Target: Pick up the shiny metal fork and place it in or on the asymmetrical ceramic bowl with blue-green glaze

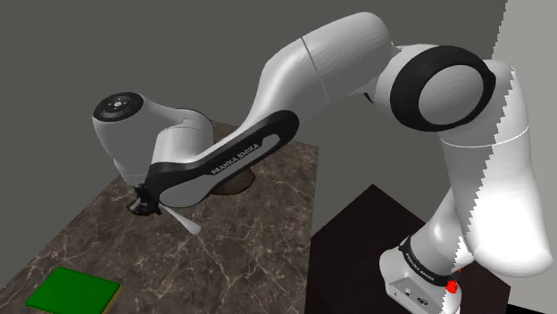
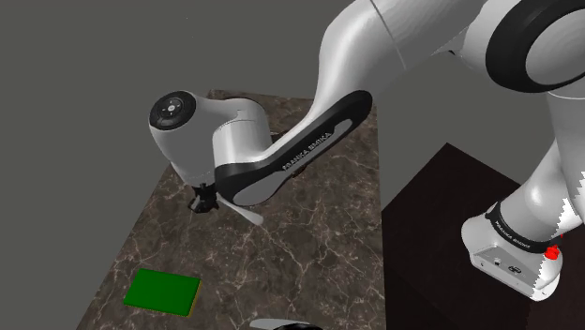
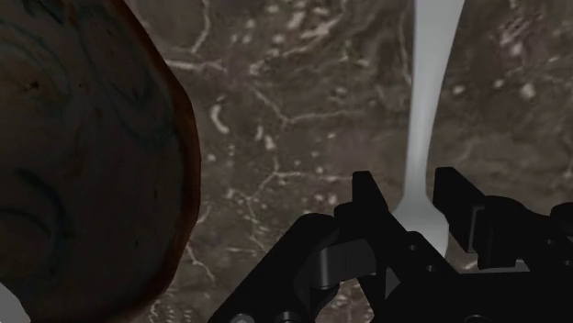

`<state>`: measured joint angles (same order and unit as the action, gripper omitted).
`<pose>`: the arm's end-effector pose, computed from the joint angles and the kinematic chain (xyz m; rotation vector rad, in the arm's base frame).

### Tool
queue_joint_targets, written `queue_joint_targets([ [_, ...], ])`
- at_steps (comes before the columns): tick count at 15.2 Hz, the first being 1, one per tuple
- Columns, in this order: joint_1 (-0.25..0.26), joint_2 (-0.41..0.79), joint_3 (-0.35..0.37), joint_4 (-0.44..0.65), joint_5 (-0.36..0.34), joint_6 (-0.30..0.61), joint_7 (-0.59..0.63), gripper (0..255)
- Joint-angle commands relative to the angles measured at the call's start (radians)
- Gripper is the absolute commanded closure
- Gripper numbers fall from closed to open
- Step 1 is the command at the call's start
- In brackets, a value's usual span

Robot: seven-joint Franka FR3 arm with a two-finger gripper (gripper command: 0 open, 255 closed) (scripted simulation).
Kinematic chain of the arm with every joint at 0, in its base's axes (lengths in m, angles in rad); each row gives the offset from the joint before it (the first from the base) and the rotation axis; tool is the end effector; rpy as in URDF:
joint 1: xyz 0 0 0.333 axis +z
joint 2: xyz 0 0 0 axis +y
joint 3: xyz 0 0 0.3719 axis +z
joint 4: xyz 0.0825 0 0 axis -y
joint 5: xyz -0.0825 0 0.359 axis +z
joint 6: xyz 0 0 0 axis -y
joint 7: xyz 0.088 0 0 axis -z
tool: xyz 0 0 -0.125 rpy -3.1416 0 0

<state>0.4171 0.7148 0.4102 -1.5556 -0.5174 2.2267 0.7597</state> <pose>0.5445 0.4747 0.2936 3.0234 0.4362 0.1979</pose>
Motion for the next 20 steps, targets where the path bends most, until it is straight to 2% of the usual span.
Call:
queue_joint_targets([
  [1,-0.004,-0.014,0.005,-0.001,0.007,-0.013,-0.006,255],
  [20,-0.025,-0.134,0.052,0.066,0.079,-0.188,-0.07,255],
])
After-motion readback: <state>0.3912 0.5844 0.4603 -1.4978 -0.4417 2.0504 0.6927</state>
